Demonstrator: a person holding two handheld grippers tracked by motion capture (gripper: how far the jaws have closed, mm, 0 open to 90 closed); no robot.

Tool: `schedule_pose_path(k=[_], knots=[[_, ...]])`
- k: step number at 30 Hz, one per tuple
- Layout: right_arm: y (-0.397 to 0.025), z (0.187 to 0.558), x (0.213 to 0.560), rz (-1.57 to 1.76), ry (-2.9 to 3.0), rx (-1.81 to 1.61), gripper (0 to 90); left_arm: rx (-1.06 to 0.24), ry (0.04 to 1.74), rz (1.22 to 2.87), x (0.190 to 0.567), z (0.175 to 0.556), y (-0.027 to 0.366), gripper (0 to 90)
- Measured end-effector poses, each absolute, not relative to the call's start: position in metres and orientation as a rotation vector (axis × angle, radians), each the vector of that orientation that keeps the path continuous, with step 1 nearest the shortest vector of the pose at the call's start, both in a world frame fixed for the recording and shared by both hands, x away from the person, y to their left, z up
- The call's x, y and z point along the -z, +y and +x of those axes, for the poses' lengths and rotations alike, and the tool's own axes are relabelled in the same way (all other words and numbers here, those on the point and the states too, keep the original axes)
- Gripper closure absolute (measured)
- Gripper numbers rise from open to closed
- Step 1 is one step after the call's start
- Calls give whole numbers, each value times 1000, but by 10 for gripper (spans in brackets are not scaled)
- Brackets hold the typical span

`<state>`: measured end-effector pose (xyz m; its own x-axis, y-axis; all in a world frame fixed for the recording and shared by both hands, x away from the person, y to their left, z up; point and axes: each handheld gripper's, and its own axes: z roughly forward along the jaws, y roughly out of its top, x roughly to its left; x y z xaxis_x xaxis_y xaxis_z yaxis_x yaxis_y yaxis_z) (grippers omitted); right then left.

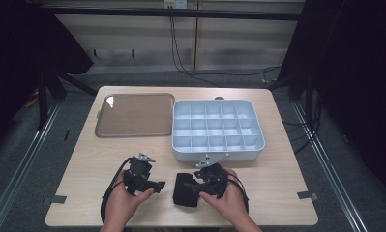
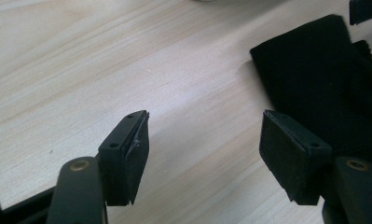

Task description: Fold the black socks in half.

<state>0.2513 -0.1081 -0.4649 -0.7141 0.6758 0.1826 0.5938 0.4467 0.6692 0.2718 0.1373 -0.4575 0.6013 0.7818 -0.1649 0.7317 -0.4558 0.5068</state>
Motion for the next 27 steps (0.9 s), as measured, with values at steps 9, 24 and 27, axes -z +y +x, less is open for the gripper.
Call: schedule_pose_path(k=[9, 24, 27], knots=[[-120, 249, 478, 1210, 2608, -1082, 399, -123, 1204, 2306, 462, 272, 139, 331], [-125, 244, 489, 1313, 2611, -1120, 497, -147, 1187, 2307, 461, 269, 139, 335], [-124, 244, 488, 1320, 2633, -1131, 551, -152, 1181, 2315, 462, 268, 138, 335]])
